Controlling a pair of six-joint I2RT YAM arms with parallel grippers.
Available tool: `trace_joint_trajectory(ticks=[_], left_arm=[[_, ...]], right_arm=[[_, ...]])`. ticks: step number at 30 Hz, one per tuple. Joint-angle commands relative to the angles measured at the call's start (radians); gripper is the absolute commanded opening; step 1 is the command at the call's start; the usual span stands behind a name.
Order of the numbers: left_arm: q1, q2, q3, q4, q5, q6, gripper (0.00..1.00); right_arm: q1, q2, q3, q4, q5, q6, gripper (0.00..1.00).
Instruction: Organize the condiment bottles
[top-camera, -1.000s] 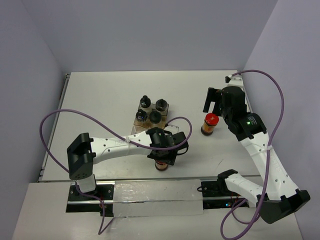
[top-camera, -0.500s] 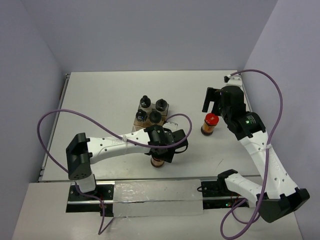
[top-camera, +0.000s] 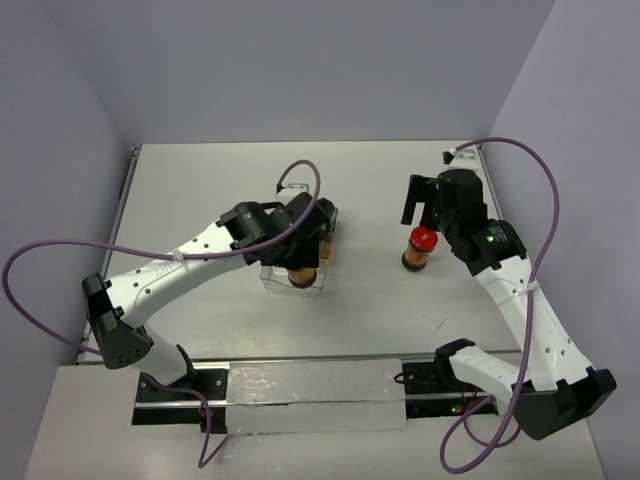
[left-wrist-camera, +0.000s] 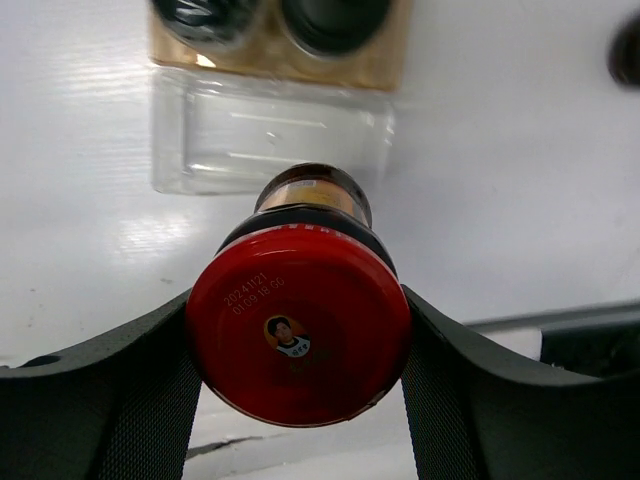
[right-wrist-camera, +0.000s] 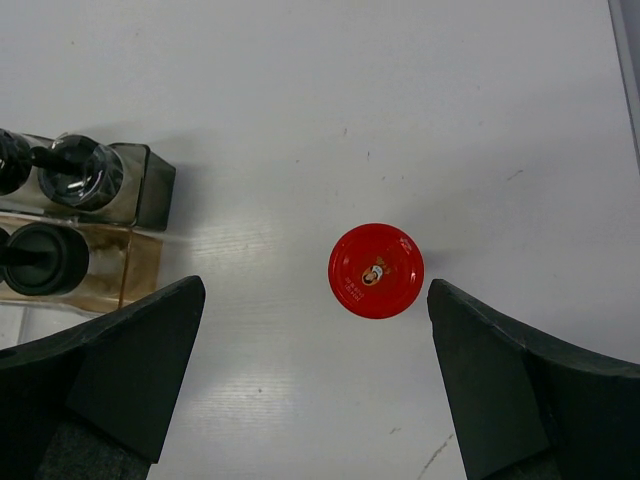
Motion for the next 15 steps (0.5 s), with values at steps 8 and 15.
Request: trace_joint_trajectory(ticks=[8, 15], left_arm=[[0.171, -0.003, -0.064, 0.157, -0.064, 0.049, 0.10], [0.191, 0.044, -0.107, 0.194, -0.085, 0.056, 0.10]], right_arm=[[-0.003, 0.029, 0.075, 0.028, 0.001, -0.001, 1.00], [-0.004, 0.034, 0.069, 0.027, 0.008, -0.001, 1.00]])
